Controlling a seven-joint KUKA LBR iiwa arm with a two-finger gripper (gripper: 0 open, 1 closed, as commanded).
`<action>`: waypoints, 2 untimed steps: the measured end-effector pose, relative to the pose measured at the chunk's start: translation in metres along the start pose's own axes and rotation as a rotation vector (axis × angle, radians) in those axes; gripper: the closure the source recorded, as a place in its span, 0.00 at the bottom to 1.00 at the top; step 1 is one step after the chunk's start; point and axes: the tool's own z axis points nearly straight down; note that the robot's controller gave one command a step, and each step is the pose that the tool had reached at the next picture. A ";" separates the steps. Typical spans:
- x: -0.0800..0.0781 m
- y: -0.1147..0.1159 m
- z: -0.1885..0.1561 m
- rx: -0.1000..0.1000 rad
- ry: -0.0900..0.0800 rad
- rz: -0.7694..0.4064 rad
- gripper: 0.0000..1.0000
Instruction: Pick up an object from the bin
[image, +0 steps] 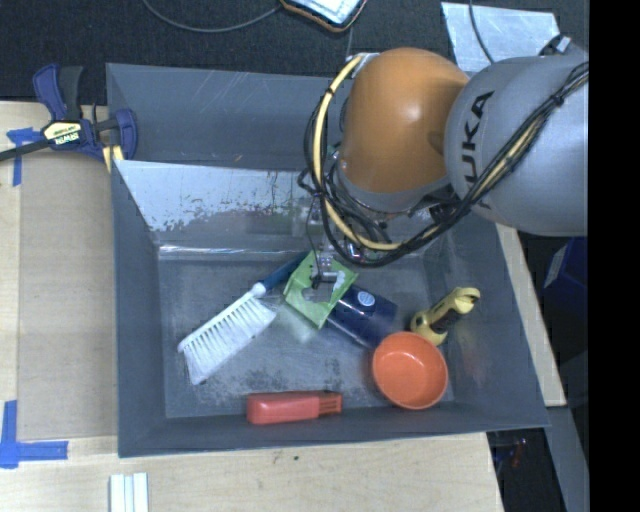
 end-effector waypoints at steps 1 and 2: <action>-0.002 -0.001 -0.005 -0.001 -0.009 0.003 0.00; 0.003 0.047 0.108 0.000 -0.010 -0.276 0.00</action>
Offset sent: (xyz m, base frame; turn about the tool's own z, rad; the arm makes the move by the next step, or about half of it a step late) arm -0.0072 0.0605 -0.1402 -0.3512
